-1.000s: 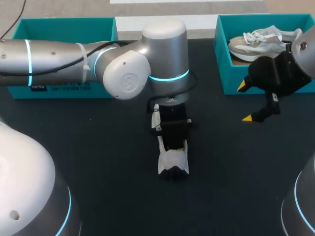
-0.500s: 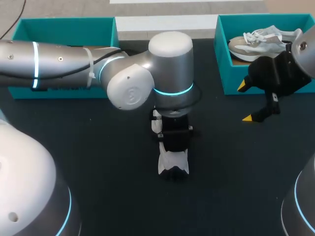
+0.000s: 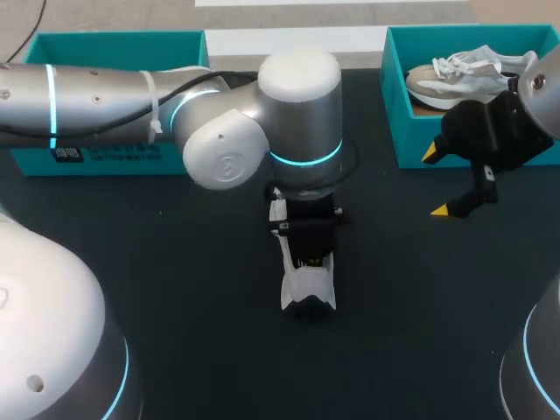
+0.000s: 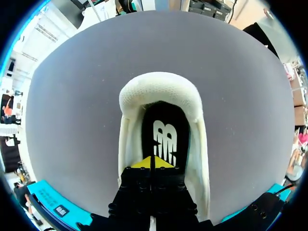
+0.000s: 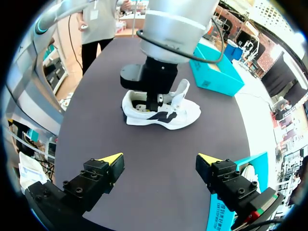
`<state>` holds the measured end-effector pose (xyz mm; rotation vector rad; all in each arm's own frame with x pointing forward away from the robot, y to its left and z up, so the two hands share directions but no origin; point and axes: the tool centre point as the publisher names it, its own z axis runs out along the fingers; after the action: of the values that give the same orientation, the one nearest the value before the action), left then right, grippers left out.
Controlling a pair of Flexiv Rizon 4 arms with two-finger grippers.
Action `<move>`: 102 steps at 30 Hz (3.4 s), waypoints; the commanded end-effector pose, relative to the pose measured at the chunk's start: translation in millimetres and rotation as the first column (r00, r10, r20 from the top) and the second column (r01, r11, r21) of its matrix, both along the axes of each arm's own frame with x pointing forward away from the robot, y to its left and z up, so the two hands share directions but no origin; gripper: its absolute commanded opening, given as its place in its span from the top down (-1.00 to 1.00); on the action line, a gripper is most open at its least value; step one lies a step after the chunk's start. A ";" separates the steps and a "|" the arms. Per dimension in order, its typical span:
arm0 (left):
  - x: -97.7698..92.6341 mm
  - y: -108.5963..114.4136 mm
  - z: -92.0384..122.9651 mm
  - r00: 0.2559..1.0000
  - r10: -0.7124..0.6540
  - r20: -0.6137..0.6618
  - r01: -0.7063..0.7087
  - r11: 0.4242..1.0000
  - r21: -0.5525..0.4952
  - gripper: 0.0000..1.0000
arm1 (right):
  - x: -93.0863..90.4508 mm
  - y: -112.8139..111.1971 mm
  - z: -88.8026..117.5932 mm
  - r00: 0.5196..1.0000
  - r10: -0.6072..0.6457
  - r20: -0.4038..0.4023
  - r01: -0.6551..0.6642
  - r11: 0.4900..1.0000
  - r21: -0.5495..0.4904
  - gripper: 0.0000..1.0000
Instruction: Take the shoe out of the shoebox, open the shoe tongue, remove and reinsert the insole, then place the shoe into the shoebox
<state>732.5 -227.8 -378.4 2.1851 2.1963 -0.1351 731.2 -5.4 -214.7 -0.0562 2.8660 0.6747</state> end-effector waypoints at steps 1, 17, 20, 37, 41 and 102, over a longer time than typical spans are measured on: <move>-4.3 12.1 23.8 0.998 0.002 0.070 -0.001 1.000 -0.015 1.00 | 0.5 1.6 -0.8 1.000 -0.002 0.000 0.002 1.000 -0.004 -1.00; 23.5 13.5 26.2 0.982 0.034 0.187 -0.040 0.999 0.026 -1.00 | 0.5 1.6 -0.8 1.000 -0.002 0.000 0.002 1.000 -0.004 -1.00; 23.5 14.4 28.6 0.982 0.021 0.188 -0.028 0.999 0.033 -1.00 | 0.5 1.6 -0.8 1.000 -0.002 0.000 0.002 1.000 -0.004 -1.00; 26.6 24.3 27.9 0.981 -0.007 0.194 -0.009 0.997 0.082 -1.00 | 0.5 1.6 -0.8 1.000 -0.002 0.000 0.002 1.000 -0.004 -1.00; 35.4 23.4 32.8 0.979 0.004 0.204 -0.021 0.997 0.079 -1.00 | 0.5 1.6 -0.8 1.000 -0.002 0.000 0.002 1.000 -0.004 -1.00; 51.6 33.0 75.9 0.992 0.013 0.129 -0.012 1.000 -0.009 0.29 | 0.5 1.6 -0.8 1.000 -0.002 0.000 0.002 1.000 -0.004 -1.00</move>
<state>788.9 -200.9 -303.7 2.1155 2.1468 0.0083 731.1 -5.4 -214.6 -0.0563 2.8662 0.6745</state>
